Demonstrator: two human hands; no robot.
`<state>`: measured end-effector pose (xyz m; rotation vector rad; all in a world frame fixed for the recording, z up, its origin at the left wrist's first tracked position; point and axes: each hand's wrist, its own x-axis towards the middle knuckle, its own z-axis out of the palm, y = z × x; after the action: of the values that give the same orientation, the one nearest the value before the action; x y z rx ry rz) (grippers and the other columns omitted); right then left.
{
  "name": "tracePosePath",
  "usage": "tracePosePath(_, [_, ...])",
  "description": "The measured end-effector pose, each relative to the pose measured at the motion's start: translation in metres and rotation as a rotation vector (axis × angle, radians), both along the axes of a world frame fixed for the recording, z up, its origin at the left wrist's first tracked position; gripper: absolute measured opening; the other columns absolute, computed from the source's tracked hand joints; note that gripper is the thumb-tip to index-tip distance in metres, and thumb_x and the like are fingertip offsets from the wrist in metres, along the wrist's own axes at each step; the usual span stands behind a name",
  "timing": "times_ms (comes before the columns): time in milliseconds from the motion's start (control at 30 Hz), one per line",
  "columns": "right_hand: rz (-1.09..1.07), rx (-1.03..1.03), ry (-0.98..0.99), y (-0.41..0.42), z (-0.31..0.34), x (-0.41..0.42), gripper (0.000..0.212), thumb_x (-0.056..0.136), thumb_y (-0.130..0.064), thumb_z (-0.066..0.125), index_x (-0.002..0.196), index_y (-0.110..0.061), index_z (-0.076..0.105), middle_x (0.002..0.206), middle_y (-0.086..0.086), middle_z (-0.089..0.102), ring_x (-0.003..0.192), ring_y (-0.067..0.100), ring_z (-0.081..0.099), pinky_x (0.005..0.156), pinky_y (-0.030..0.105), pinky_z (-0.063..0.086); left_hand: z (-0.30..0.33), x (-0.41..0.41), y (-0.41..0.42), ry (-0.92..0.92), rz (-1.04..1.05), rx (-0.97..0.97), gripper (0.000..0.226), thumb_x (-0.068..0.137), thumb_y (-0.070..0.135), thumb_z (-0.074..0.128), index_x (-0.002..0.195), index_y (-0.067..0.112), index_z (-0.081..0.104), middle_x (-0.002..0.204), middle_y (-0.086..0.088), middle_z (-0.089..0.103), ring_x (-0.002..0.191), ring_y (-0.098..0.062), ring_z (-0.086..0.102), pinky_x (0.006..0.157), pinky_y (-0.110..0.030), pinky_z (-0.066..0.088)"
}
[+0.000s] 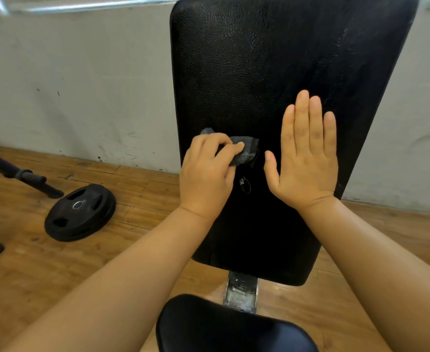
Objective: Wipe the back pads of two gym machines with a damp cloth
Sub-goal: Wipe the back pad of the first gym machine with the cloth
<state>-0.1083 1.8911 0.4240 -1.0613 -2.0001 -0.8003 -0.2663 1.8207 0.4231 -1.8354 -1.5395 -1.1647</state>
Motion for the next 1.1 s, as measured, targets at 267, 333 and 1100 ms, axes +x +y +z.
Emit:
tracePosePath(267, [-0.007,0.026,-0.012,0.001,0.0,0.0,0.069,0.095,-0.036,0.035,0.147,0.004,0.013,0.152,0.026,0.017,0.141,0.036,0.008,0.116,0.041,-0.004,-0.03,-0.013,-0.014,0.181,0.004,-0.068,0.023,0.077,0.005,0.06,0.098,0.005,0.071,0.095,-0.012,0.065,0.094,-0.022,0.047,0.07,-0.035,0.05])
tracePosePath(333, [-0.008,0.028,-0.012,0.001,0.0,0.0,0.07,0.095,-0.036,0.035,0.147,0.004,0.013,0.152,0.026,0.018,0.141,0.036,0.008,0.117,0.041,-0.003,-0.039,-0.015,-0.018,0.198,0.011,-0.095,0.025,0.071,0.001,0.068,0.096,0.005,0.071,0.094,-0.013,0.065,0.093,-0.023,0.047,0.069,-0.035,0.051])
tracePosePath(1100, [0.001,0.062,0.003,0.004,-0.004,0.0,0.071,0.093,-0.036,0.036,0.147,0.004,0.012,0.153,0.023,0.014,0.142,0.036,0.009,0.117,0.043,0.001,-0.041,-0.015,-0.024,-0.036,0.083,-0.121,0.035,0.061,-0.011,0.08,0.093,0.003,0.071,0.093,-0.012,0.062,0.093,-0.019,0.048,0.08,-0.023,0.044])
